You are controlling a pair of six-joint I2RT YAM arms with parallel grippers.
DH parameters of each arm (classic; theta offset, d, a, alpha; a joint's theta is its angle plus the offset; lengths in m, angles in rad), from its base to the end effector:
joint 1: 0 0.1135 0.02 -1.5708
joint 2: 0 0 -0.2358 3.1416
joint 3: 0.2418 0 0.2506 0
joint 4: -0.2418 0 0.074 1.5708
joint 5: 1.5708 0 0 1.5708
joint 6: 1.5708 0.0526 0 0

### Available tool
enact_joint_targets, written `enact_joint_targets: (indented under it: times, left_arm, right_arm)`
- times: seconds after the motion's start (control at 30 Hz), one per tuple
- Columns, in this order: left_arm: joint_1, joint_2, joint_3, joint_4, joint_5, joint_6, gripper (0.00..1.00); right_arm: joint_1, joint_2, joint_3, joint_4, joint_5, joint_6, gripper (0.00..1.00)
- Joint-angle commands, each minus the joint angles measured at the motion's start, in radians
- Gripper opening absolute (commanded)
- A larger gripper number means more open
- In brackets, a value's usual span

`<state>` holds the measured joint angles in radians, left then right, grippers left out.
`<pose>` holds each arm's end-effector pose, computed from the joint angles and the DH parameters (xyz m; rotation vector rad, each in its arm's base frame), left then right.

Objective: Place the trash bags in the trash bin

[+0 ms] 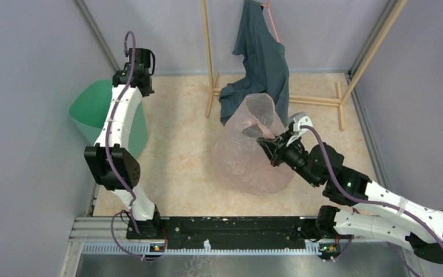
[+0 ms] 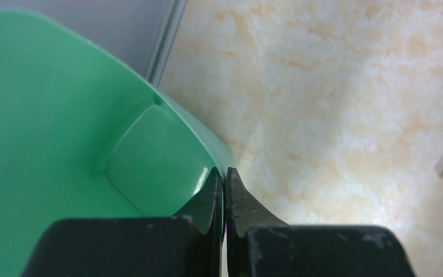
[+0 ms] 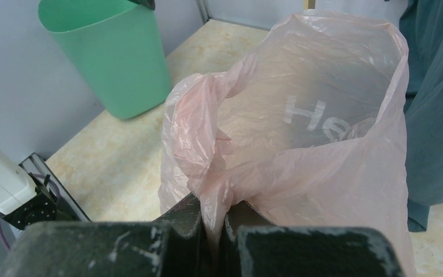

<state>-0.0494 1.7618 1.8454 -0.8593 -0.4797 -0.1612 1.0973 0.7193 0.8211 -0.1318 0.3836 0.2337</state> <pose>0.3891 0.0051 0.3406 -0.3594 2.2523 0.4516 0.1093 0.1702 0.3496 -0.4003 1.5975 0.7225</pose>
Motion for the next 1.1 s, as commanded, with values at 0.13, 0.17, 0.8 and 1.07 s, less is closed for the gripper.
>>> enact_joint_targets:
  times: [0.13, 0.17, 0.8, 1.07]
  left_arm:
    - [-0.065, -0.265, -0.088, -0.083, 0.185, -0.029, 0.0]
    - [-0.084, -0.288, -0.096, -0.092, 0.206, -0.036, 0.0]
    - [-0.739, -0.418, -0.284, -0.025, 0.268, -0.339, 0.0]
    - [-0.857, -0.426, -0.202, -0.047, 0.275, -0.367, 0.5]
  right_arm:
    - [-0.01, 0.007, 0.1, -0.001, 0.035, 0.014, 0.0]
    - [-0.009, 0.015, 0.113, -0.008, 0.041, 0.006, 0.0]
    - [-0.01, 0.111, 0.458, -0.103, 0.109, -0.039, 0.0]
    - [-0.009, 0.144, 0.601, -0.104, 0.082, -0.044, 0.0]
